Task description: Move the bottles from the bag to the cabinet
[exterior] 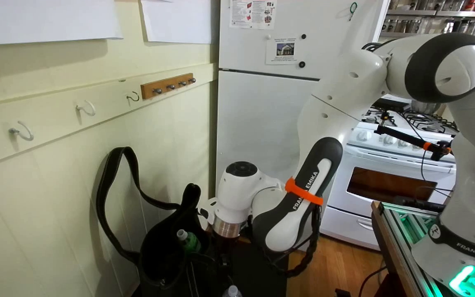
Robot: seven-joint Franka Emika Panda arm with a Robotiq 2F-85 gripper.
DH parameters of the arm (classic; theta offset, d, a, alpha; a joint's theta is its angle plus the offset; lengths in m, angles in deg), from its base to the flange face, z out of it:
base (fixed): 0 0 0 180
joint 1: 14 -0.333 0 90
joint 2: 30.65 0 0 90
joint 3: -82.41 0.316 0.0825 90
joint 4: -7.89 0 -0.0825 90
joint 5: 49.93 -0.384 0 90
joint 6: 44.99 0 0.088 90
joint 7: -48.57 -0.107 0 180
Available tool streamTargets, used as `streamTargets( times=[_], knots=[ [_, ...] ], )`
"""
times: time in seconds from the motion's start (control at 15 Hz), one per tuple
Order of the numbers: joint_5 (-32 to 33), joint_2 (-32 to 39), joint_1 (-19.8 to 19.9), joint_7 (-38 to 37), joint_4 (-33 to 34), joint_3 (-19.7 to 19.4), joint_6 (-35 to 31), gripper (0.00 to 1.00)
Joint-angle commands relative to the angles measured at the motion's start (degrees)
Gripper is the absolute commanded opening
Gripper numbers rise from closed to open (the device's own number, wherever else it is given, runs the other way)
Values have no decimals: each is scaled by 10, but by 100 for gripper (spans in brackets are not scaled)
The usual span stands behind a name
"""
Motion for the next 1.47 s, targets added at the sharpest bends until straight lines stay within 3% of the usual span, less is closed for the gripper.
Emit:
streamTargets(
  times=[0.0,0.2,0.47,1.4],
  knots=[
    [1,-32,6,-18,-20,-9,-27,100],
    [19,-35,-25,-43,-6,-59,-41,100],
    [18,-20,-26,-48,17,-84,-51,100],
    [53,78,-7,9,134,-81,-54,100]
  ],
)
